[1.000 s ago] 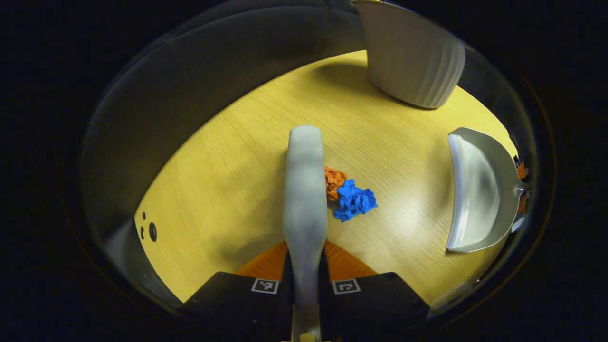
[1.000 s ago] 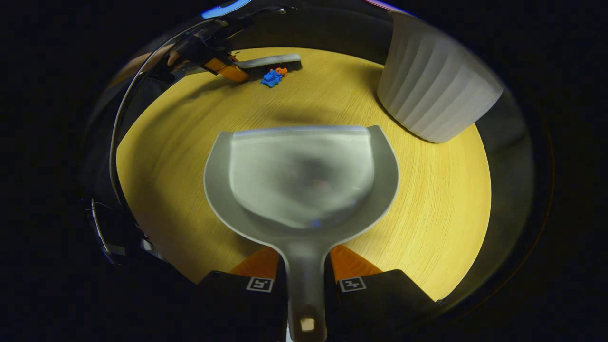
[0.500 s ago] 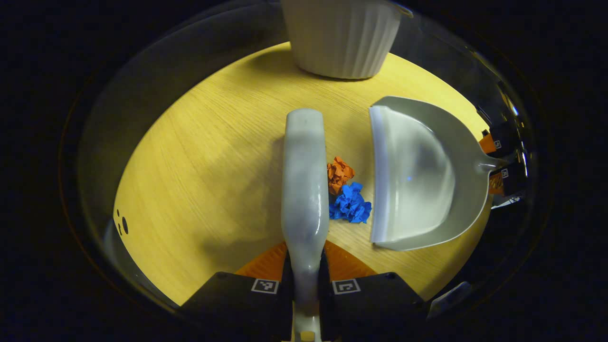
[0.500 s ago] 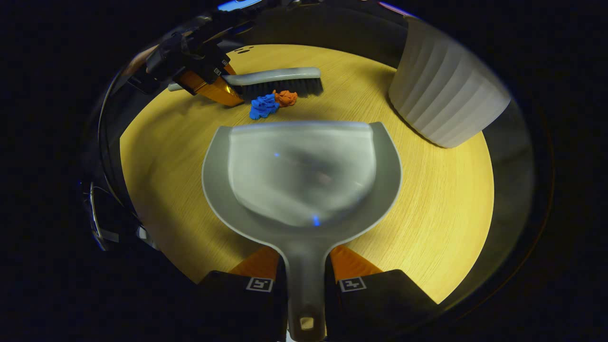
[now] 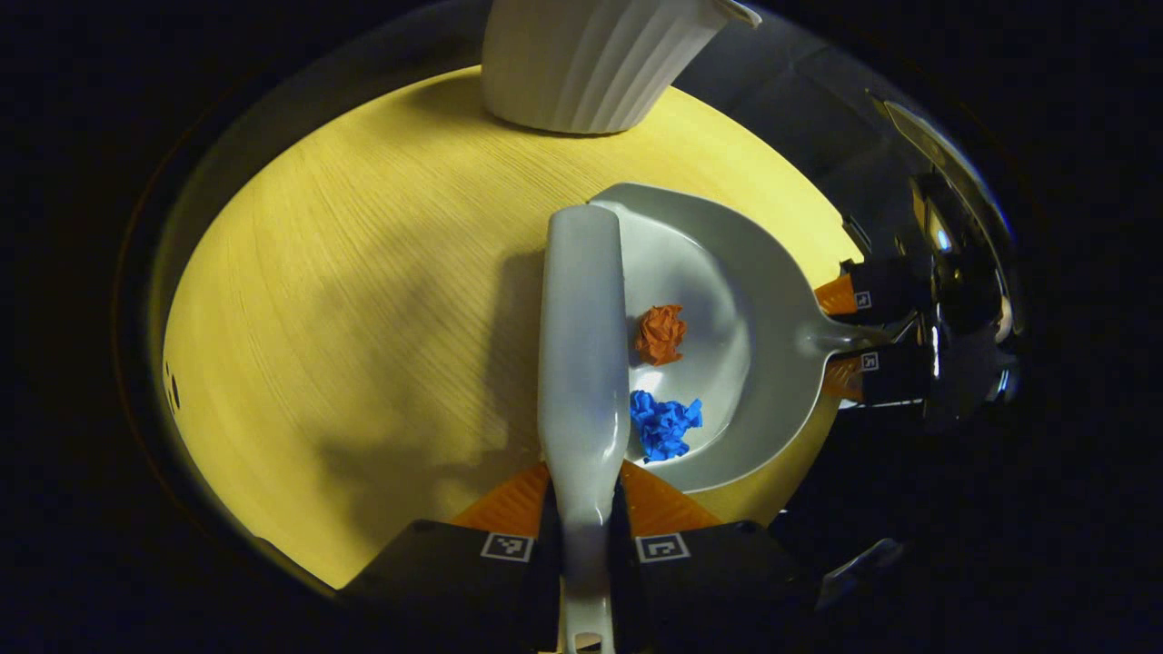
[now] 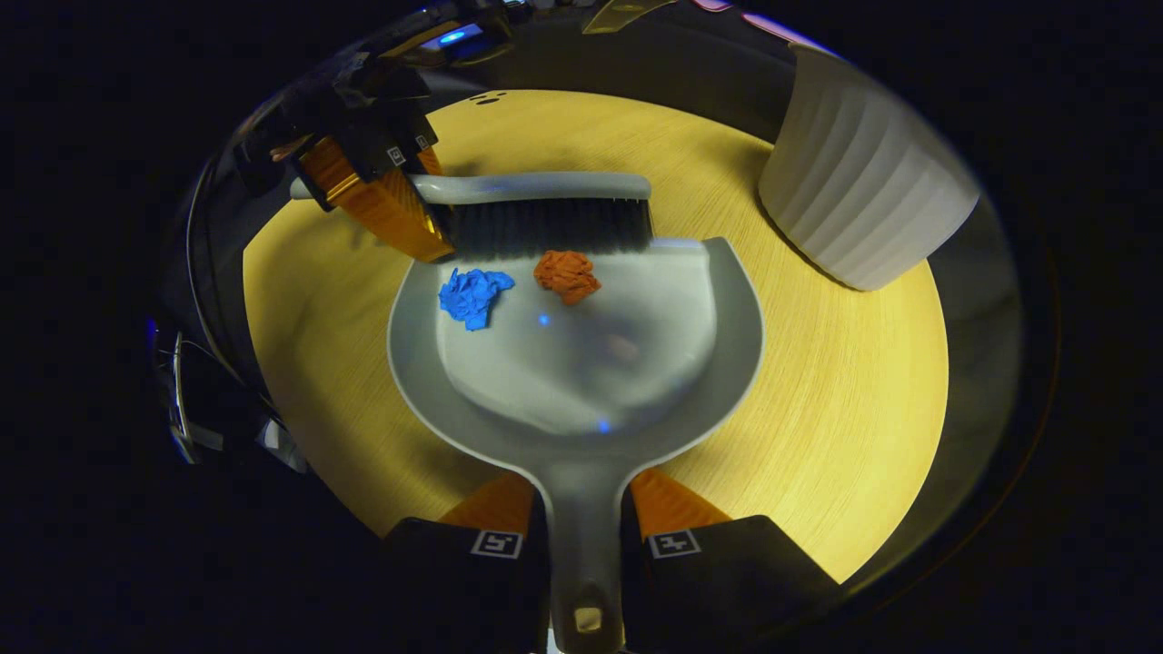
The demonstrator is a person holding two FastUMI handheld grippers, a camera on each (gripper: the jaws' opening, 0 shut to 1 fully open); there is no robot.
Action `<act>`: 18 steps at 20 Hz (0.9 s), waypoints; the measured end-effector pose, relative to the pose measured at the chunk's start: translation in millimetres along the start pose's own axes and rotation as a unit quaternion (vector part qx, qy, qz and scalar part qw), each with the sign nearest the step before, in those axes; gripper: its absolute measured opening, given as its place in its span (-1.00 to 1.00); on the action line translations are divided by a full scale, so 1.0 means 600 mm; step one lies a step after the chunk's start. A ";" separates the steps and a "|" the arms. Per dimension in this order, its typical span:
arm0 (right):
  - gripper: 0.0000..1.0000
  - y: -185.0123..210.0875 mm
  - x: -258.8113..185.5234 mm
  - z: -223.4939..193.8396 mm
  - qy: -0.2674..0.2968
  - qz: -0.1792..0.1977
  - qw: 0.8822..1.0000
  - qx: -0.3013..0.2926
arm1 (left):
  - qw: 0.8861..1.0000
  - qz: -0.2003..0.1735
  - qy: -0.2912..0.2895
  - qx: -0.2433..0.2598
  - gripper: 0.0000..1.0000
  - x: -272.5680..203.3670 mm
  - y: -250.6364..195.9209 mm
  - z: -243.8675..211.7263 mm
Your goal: Pick up the small broom and dustpan from the desktop, sweep the trash into the dustpan with the broom, and then empty the trash into the garbage bin.
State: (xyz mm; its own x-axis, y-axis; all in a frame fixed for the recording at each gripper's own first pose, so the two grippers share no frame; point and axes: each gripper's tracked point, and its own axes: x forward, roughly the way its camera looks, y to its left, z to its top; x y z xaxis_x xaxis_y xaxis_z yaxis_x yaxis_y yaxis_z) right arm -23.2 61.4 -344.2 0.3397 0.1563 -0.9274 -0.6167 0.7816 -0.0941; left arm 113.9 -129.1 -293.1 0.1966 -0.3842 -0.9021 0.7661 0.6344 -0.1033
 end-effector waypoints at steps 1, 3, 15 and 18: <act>-0.29 -0.002 0.004 0.002 -0.004 -0.002 1.000 0.001 | 1.000 0.006 -0.013 -0.013 -0.46 -0.005 0.000 -0.001; -0.31 -0.007 0.003 0.000 -0.001 -0.005 1.000 0.005 | 0.998 0.012 -0.041 -0.047 -0.43 -0.023 -0.004 -0.009; -0.30 0.019 -0.052 0.020 0.006 -0.045 0.997 0.064 | 0.961 0.071 -0.200 -0.177 -0.48 -0.165 0.093 -0.132; -0.29 0.022 -0.088 0.034 -0.005 -0.057 0.996 0.072 | 0.952 0.077 -0.222 -0.197 -0.51 -0.177 0.114 -0.173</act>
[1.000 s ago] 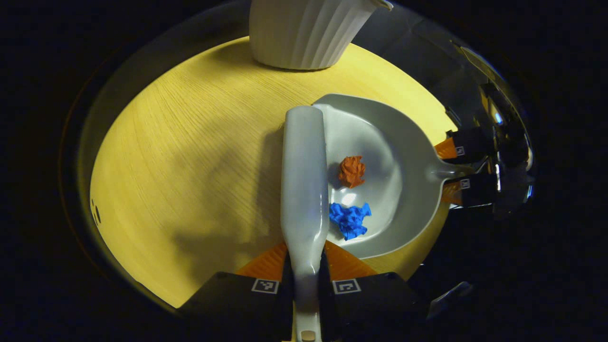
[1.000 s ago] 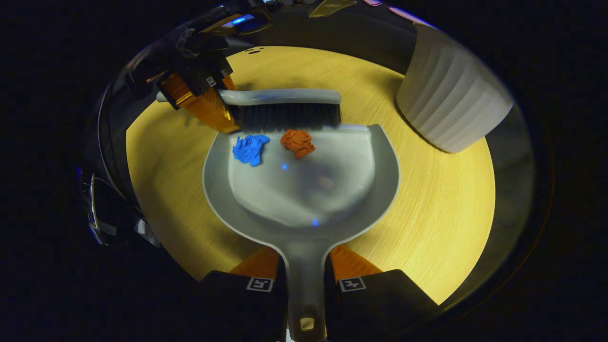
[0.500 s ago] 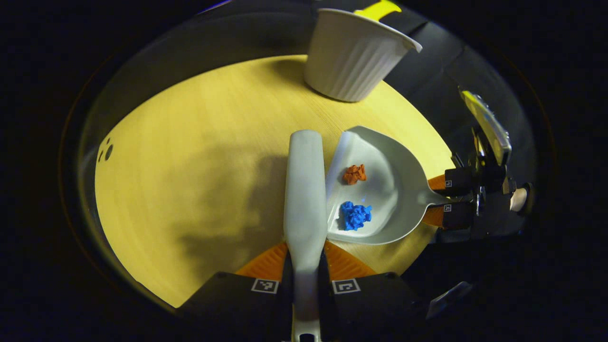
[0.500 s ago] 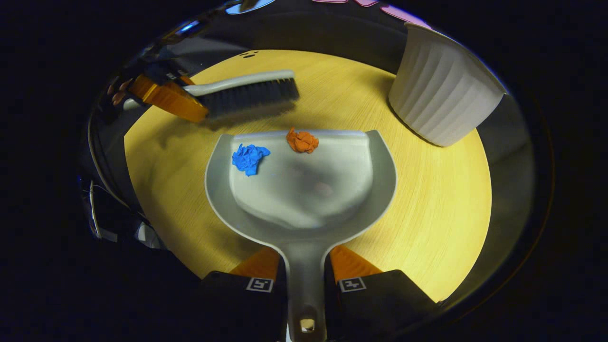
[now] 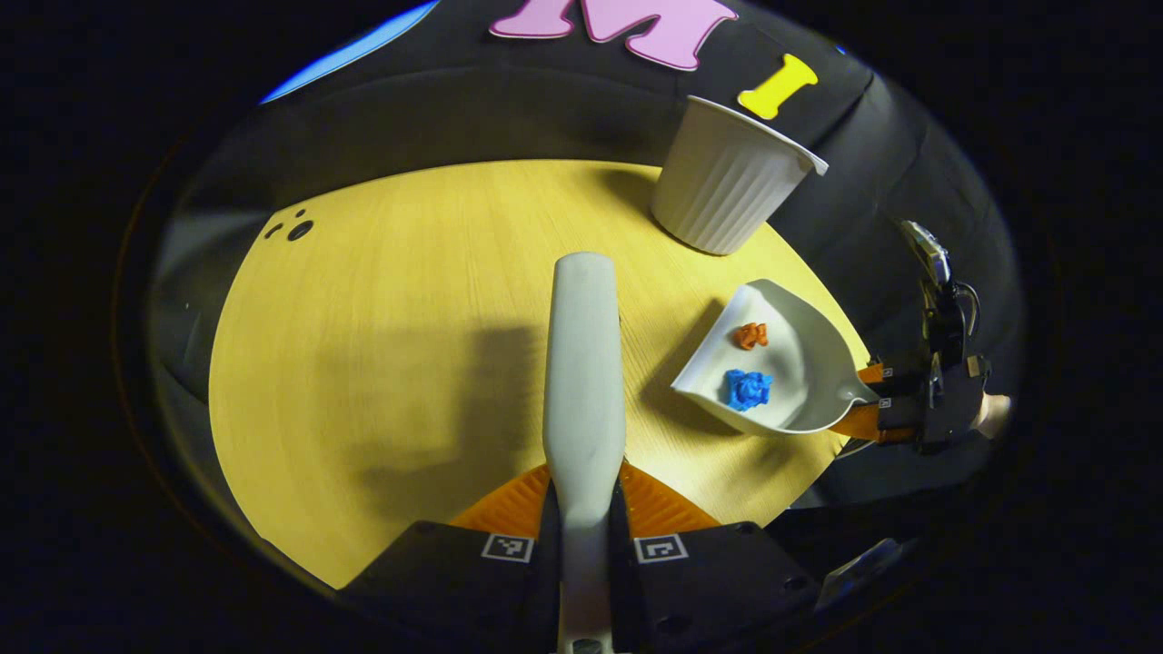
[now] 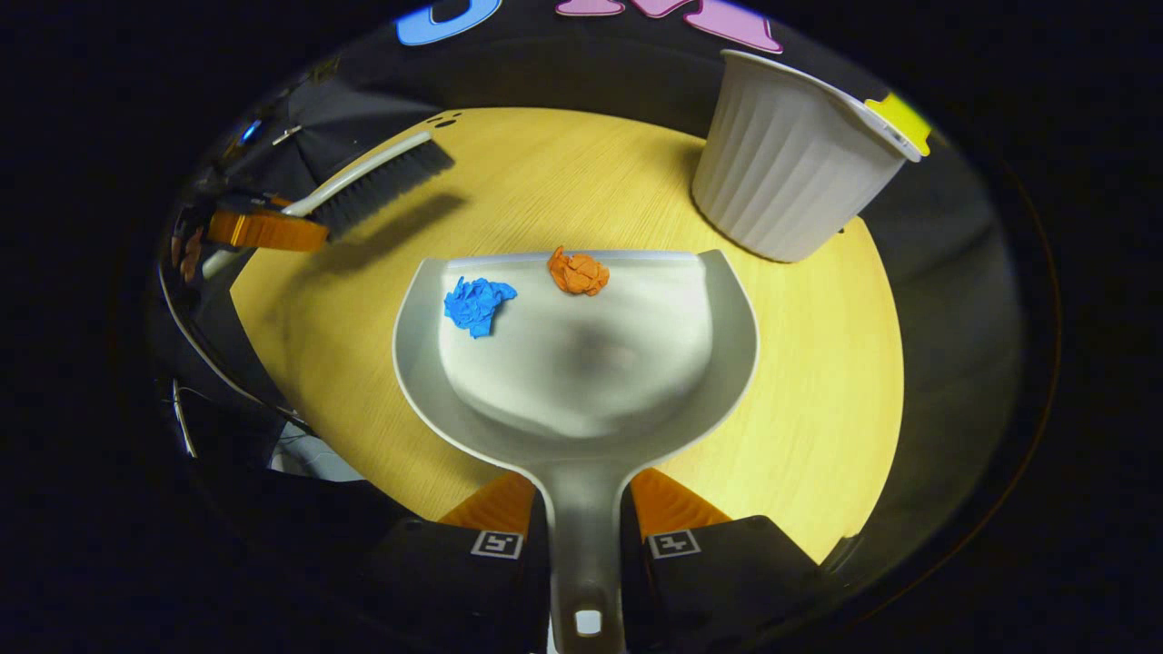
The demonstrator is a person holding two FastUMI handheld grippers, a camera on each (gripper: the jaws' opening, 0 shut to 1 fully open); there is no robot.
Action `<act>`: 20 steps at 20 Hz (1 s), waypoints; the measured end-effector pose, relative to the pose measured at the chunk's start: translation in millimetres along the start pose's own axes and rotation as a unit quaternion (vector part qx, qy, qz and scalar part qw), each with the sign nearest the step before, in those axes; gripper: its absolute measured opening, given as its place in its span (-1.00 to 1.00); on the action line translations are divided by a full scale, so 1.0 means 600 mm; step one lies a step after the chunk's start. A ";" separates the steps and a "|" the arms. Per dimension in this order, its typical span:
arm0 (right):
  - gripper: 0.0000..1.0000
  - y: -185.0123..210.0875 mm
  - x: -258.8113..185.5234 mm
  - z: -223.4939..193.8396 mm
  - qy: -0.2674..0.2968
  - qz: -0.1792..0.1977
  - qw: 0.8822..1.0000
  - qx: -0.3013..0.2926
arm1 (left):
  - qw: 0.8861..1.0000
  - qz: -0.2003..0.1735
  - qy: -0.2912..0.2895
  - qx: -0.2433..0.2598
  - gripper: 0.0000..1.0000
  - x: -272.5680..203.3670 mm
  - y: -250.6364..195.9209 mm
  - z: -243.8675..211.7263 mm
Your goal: Pick up the small broom and dustpan from the desktop, sweep the trash into the dustpan with the broom, and then empty the trash into the garbage bin.
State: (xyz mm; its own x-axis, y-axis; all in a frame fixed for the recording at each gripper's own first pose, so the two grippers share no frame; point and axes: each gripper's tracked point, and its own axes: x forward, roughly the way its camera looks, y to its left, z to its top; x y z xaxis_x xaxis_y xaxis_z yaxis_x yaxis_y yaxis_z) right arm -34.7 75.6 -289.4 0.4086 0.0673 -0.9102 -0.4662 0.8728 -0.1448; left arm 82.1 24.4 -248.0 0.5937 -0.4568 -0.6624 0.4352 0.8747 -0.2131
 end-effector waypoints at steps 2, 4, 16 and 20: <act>-0.30 -0.010 -0.045 0.013 -0.009 -0.007 1.000 0.005 | 1.000 0.004 -0.010 -0.008 -0.51 -0.028 -0.003 -0.016; -0.30 -0.026 -0.099 0.028 -0.014 -0.013 1.000 0.012 | 1.000 0.010 -0.013 -0.011 -0.48 -0.029 -0.013 -0.026; -0.30 -0.162 -0.328 0.148 -0.074 -0.030 0.989 0.124 | 0.997 0.019 0.002 -0.071 -0.48 -0.042 0.018 -0.115; -0.30 -0.210 -0.336 0.214 -0.115 -0.039 0.980 0.157 | 0.996 0.036 -0.002 -0.083 -0.48 -0.061 0.041 -0.120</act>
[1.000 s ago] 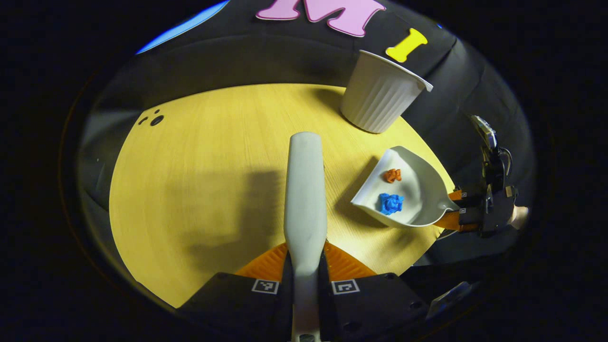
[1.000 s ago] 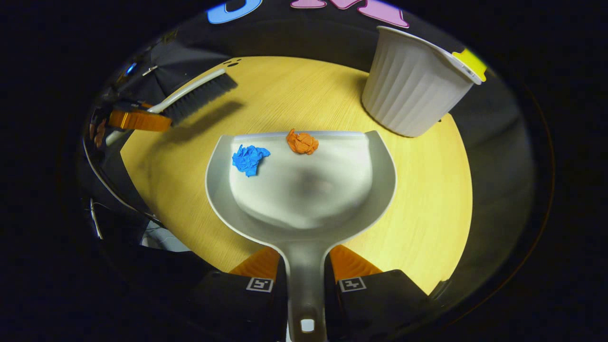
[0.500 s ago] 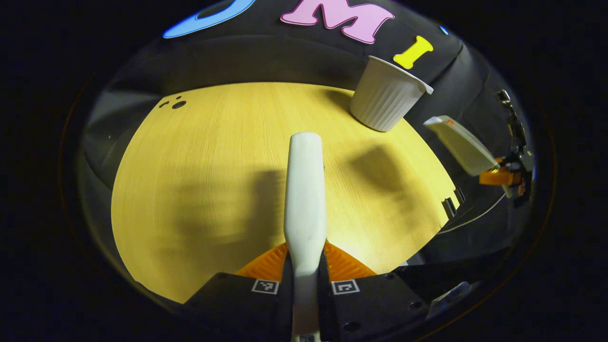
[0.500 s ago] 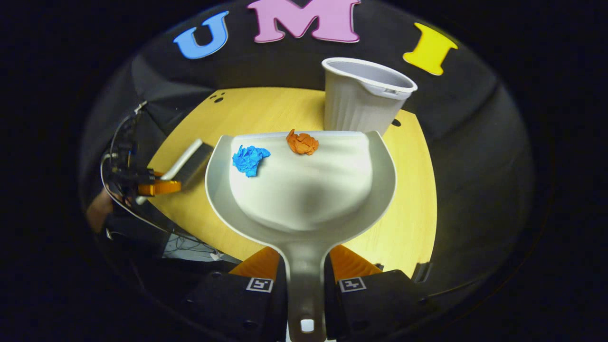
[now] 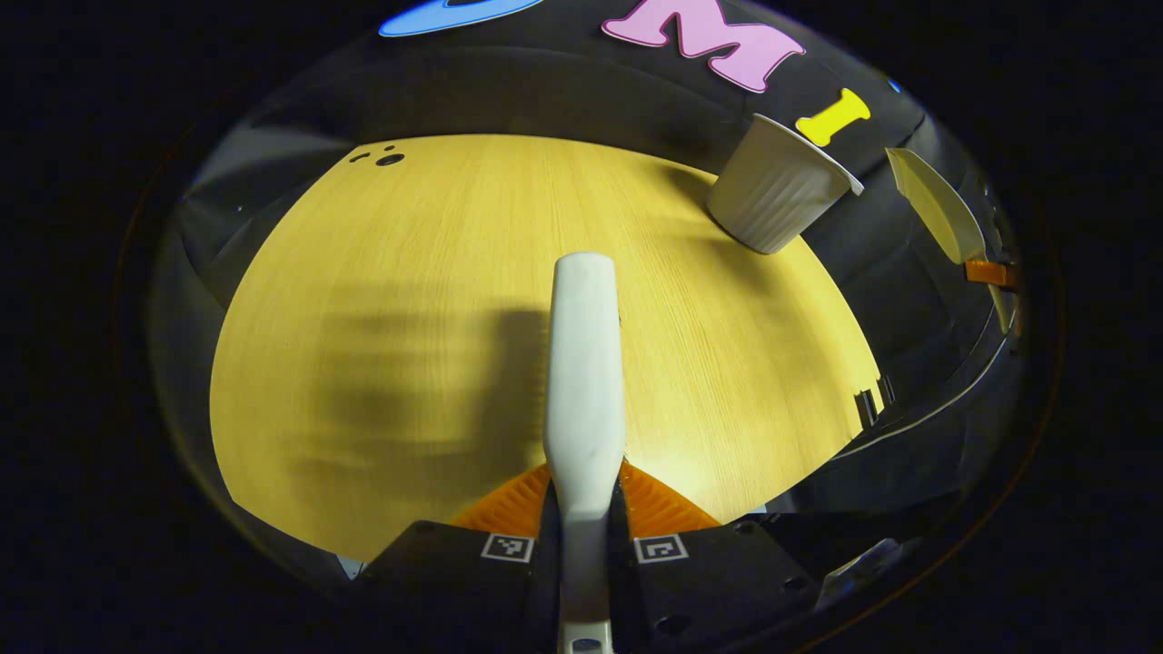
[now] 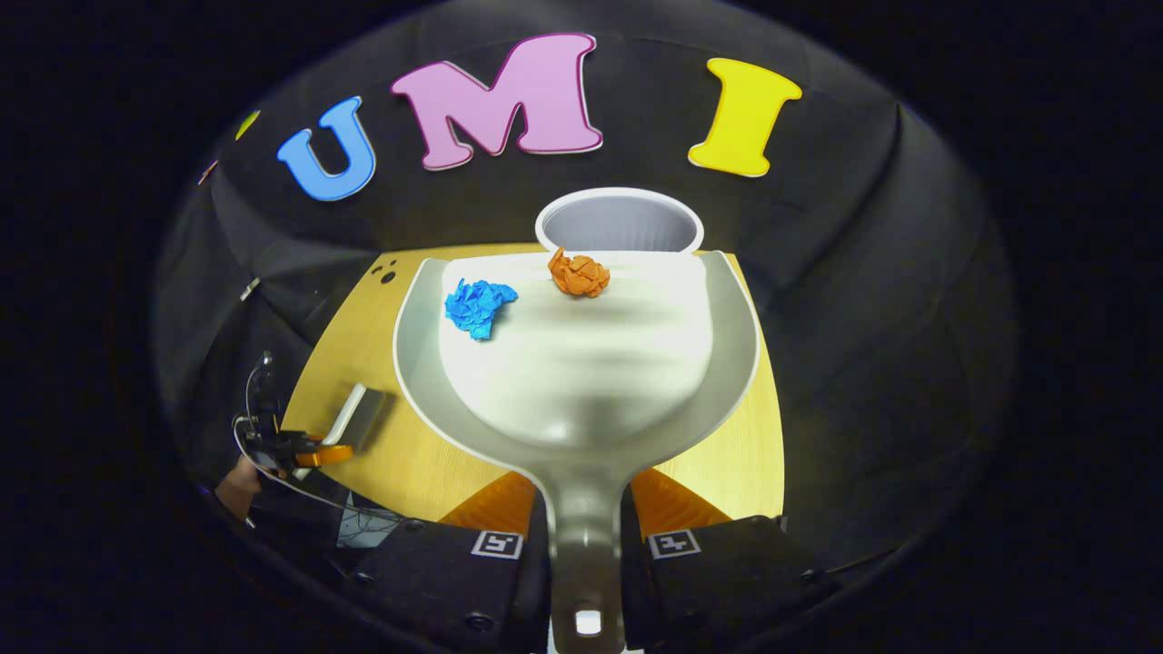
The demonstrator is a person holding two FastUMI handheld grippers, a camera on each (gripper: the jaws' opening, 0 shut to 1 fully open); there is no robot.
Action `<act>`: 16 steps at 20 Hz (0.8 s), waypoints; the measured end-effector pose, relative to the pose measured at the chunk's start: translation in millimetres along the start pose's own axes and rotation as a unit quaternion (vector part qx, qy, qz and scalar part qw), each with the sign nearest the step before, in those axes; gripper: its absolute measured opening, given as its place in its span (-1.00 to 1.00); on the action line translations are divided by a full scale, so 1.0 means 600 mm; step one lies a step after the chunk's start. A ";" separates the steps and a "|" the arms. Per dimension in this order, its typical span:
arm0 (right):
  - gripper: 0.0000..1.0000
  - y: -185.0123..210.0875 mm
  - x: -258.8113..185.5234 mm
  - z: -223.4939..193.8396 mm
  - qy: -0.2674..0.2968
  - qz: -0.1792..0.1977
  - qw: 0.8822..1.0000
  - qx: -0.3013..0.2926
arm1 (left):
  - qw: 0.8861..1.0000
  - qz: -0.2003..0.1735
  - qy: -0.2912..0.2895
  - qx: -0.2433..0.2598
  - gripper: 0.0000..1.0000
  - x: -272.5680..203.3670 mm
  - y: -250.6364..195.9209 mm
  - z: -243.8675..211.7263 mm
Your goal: Pick up the small broom and dustpan from the desktop, sweep the trash into the dustpan with the broom, and then empty the trash into the garbage bin.
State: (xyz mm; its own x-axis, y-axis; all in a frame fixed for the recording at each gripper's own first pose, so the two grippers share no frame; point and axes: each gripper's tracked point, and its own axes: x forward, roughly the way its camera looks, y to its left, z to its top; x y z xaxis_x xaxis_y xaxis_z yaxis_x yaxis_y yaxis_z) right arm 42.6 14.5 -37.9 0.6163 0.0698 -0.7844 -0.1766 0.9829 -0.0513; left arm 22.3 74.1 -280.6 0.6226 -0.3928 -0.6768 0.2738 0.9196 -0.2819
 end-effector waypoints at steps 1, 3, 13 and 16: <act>-0.30 -0.004 0.007 0.021 -0.009 -0.001 1.000 0.003 | 1.000 0.005 -0.002 -0.003 -0.48 -0.003 0.007 0.001; -0.31 -0.005 0.023 0.057 -0.019 0.002 1.000 0.019 | 1.000 0.013 -0.003 -0.016 -0.48 -0.010 0.021 0.001; -0.23 -0.103 0.159 0.195 -0.036 -0.079 0.996 0.025 | 0.995 0.045 -0.015 -0.086 -0.48 -0.041 0.070 -0.016; -0.30 -0.125 0.192 0.217 -0.034 -0.114 0.993 -0.004 | 0.993 0.045 -0.019 -0.107 -0.51 -0.043 0.078 -0.018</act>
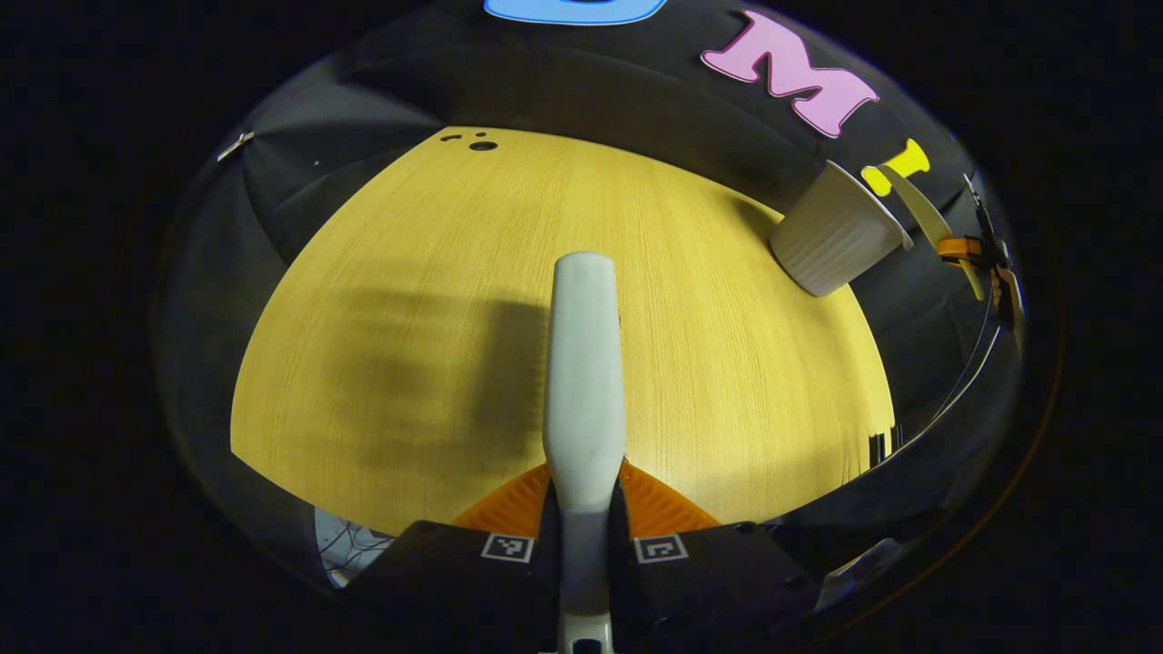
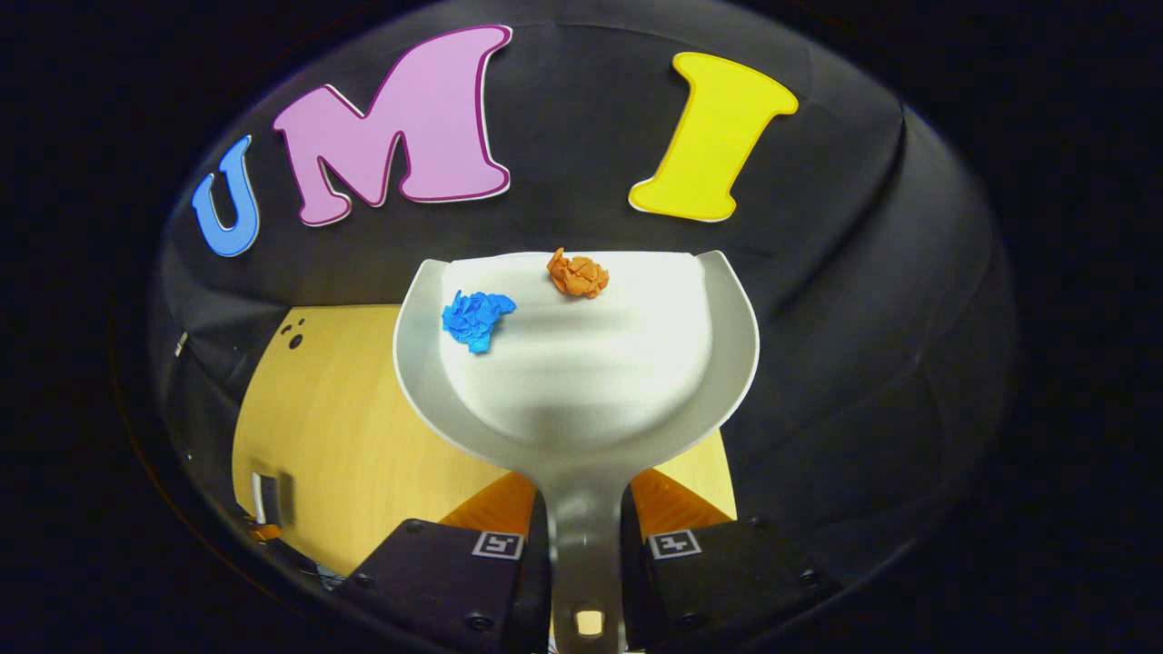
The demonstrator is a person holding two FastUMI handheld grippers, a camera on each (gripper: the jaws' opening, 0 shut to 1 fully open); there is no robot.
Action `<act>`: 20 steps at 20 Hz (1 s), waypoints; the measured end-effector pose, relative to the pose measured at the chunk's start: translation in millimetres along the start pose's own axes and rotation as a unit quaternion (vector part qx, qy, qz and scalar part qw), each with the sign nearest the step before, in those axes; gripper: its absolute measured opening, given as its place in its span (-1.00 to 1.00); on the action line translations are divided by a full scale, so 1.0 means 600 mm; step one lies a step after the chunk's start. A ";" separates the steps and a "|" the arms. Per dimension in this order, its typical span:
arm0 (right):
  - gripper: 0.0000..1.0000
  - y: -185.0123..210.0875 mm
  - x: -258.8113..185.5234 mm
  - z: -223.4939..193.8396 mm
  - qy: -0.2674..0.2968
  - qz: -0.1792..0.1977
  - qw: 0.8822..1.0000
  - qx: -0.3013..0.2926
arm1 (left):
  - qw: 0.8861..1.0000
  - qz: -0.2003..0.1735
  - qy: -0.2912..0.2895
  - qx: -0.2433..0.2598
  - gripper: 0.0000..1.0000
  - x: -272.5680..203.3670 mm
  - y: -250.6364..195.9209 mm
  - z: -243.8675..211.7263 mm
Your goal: Pick up the small broom and dustpan from the desktop, sweep the trash into the dustpan with the broom, and then empty the trash into the garbage bin.
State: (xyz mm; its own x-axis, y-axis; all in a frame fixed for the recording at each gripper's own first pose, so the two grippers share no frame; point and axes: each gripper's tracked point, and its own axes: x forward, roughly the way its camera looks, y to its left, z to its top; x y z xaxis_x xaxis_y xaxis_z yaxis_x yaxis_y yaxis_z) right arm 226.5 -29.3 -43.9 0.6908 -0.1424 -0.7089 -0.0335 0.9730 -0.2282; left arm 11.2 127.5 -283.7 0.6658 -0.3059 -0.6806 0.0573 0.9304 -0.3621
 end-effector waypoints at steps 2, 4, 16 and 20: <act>-0.31 -0.005 0.019 0.017 -0.008 -0.023 0.999 -0.028 | 1.000 0.000 -0.003 -0.013 -0.48 0.000 0.002 0.001; -0.39 -0.006 0.031 0.025 -0.011 -0.040 0.998 -0.049 | 1.000 -0.001 -0.010 -0.016 -0.48 -0.001 0.001 0.009; -0.39 -0.009 0.067 0.042 -0.008 -0.154 0.959 -0.239 | 1.000 0.004 -0.019 -0.018 -0.48 -0.014 0.026 0.024; -0.31 -0.009 0.067 0.042 -0.001 -0.185 0.947 -0.261 | 0.999 0.014 -0.017 0.023 -0.48 -0.023 0.027 0.025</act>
State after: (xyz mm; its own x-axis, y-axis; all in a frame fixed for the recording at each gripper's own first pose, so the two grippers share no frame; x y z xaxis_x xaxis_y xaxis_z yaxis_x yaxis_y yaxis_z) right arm 272.7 -36.0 -54.6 0.7270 -0.4555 -0.5138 -0.1403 0.6340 -0.7605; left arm 14.3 150.0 -270.7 0.6930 -0.2731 -0.6672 0.0716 0.9470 -0.3132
